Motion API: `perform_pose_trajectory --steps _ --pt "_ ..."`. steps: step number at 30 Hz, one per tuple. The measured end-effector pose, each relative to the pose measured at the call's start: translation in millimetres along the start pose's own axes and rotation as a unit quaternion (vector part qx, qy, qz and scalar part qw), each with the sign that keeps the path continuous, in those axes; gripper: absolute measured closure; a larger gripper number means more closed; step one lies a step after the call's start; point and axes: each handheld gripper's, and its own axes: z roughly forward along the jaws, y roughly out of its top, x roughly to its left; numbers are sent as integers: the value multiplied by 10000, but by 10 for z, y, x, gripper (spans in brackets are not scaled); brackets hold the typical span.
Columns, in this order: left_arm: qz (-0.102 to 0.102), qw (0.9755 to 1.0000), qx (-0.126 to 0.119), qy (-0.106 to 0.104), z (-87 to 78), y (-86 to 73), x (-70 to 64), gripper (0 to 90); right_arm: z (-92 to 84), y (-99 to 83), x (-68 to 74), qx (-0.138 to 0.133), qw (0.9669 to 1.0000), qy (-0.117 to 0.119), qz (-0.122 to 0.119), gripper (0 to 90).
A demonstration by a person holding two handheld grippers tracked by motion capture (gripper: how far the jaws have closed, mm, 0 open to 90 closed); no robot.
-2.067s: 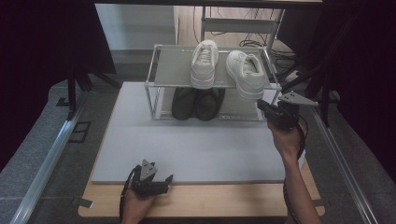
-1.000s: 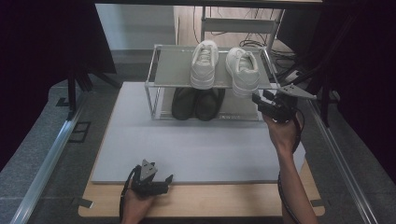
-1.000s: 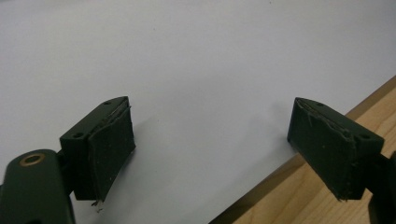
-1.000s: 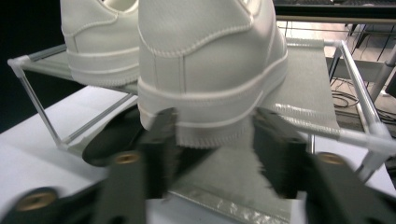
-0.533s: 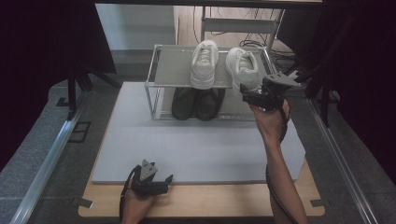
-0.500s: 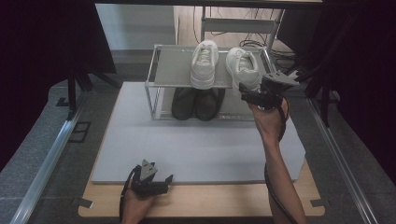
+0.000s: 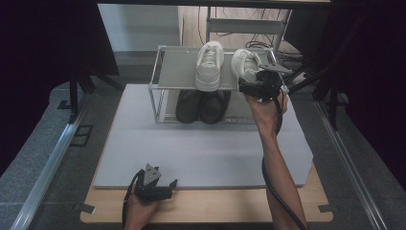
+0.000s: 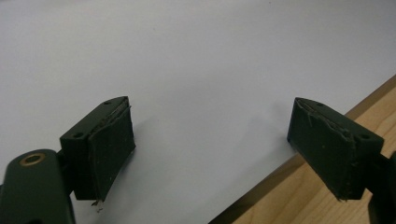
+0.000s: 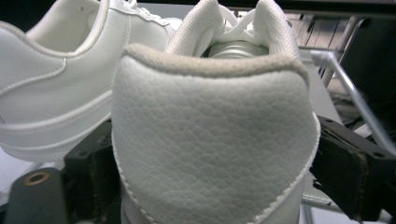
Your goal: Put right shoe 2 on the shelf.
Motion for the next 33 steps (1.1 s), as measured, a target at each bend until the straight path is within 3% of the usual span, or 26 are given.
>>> perform_pose_trajectory --steps 2,6,10,16,19,25,33 --pt "-8 10000 0 -4 0 0 -1 143 -2 -16 -7 -57 9998 71 162 145" --pt "0 10000 -1 -1 0 0 0 142 3 -49 39 -188 9996 115 185 166" --pt "-6 10000 0 -3 0 0 0 142 44 -55 129 -263 9986 376 248 168" --pt "-1 10000 -2 -7 -1 0 2 143 88 -43 285 -319 9993 105 164 150" --pt "-11 10000 -9 -10 0 0 0 143 102 -44 355 -316 9995 17 -8 114" --pt "-7 10000 -9 -11 0 -1 0 143 81 -43 332 -308 9992 241 118 62" --pt "12 10000 -7 -5 -1 0 1 143 -187 -44 245 -372 9983 435 -103 149"
